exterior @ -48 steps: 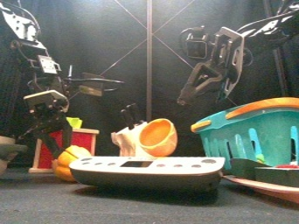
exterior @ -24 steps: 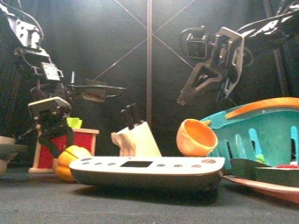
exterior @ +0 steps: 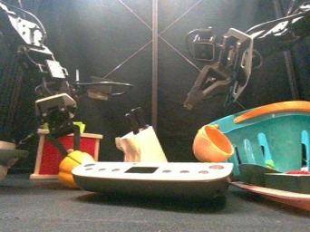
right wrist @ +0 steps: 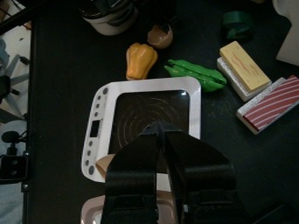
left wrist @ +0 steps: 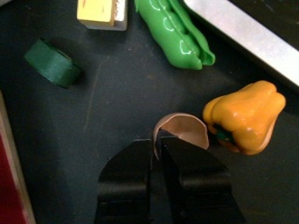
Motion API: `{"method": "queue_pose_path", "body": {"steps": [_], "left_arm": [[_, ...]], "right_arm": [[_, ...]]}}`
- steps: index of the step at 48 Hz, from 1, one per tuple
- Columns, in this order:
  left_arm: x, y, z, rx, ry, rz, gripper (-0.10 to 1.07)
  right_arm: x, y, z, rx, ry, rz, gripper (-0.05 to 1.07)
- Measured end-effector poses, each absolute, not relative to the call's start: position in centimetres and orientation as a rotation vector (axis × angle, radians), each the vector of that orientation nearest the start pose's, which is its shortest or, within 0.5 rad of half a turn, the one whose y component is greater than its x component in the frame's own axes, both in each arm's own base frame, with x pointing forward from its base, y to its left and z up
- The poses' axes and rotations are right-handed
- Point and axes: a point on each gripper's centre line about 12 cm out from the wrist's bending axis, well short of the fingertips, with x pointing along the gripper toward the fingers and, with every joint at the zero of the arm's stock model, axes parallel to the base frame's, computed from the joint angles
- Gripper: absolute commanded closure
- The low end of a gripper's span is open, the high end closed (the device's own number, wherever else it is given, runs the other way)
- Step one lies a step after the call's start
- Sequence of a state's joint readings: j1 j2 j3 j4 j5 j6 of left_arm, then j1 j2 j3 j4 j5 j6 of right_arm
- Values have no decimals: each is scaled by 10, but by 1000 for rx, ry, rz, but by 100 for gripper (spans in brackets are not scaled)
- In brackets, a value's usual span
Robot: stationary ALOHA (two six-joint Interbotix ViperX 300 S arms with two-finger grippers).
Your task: Grab eggshell from table
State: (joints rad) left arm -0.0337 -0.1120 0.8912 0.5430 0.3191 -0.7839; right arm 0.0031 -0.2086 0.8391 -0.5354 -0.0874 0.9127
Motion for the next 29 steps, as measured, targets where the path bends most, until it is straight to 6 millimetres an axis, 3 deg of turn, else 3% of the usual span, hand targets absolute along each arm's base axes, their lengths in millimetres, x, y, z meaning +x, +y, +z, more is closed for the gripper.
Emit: {"method": "queue_pose_path", "body": {"steps": [29], "left_arm": [[296, 9, 134, -138, 978, 247, 50]], "right_arm": [[339, 6, 193, 382, 559, -60, 58]]}}
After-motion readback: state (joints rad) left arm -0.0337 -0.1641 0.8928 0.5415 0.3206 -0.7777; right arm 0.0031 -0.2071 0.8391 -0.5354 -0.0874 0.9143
